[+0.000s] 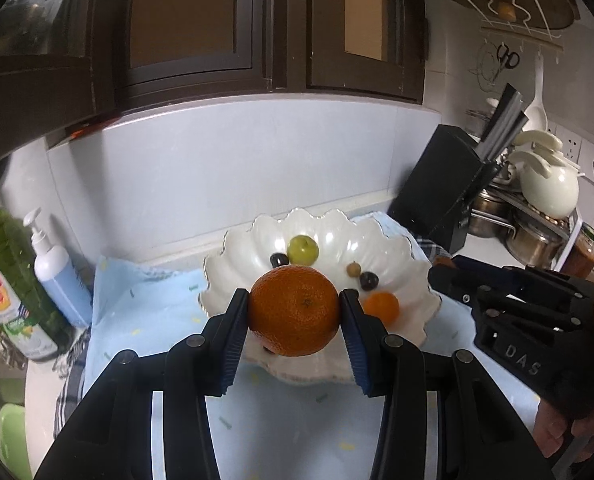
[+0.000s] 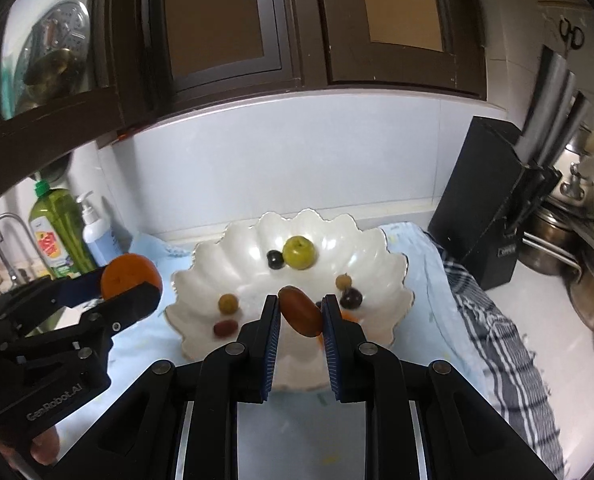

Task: Organize fruits
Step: 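Lift the mandarin and date and carry both over the bowl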

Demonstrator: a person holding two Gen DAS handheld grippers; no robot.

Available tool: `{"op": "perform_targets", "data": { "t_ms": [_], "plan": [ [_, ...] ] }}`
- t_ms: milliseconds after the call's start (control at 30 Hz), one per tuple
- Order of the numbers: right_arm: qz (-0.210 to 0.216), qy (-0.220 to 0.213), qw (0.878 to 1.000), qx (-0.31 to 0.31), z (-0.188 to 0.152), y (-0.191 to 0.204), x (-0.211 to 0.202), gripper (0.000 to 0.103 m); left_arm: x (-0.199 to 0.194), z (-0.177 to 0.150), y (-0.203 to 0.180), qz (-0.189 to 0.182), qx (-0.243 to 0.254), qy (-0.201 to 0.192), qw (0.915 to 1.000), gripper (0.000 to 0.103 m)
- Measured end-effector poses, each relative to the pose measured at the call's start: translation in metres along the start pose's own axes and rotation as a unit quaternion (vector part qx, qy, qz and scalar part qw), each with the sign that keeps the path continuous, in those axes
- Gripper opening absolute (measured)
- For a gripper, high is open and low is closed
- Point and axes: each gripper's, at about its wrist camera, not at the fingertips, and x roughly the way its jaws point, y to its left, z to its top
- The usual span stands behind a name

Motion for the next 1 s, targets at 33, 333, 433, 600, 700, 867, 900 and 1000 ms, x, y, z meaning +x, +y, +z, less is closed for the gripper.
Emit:
{"op": "perform_targets", "data": {
  "t_ms": [33,333,433,600,700,867,900,1000],
  "plan": [
    [0.001,0.001,1.000,-0.003,0.003,0.001,0.004,0.022,0.005,0.004,0.000,0.005,0.003,0.000,1.0000,0.045],
    [-0.003,0.018,1.000,-0.019,0.031,-0.001,0.048,0.022,0.046,0.033,0.005,0.013,0.006,0.015,0.9998,0.045],
    [-0.006,0.025,0.999,-0.020,0.038,-0.006,0.060,0.022,0.063,0.040,0.007,0.015,0.008,0.025,0.9995,0.045],
    [-0.002,0.056,0.998,-0.017,0.046,-0.013,0.088,0.023,0.095,0.045,0.011,0.005,0.003,0.057,0.9983,0.045],
    [-0.002,0.074,0.997,-0.014,0.047,-0.017,0.103,0.023,0.110,0.045,0.012,-0.004,0.003,0.070,0.9975,0.045],
    [-0.005,0.097,0.995,-0.013,0.044,-0.022,0.126,0.023,0.136,0.040,0.011,-0.003,0.014,0.101,0.9948,0.045],
    [-0.005,0.103,0.995,-0.012,0.044,-0.023,0.130,0.023,0.141,0.039,0.012,-0.001,0.014,0.107,0.9941,0.045],
    [-0.010,0.111,0.994,-0.009,0.042,-0.026,0.138,0.024,0.151,0.037,0.012,0.001,0.010,0.122,0.9925,0.046]
  ]
}}
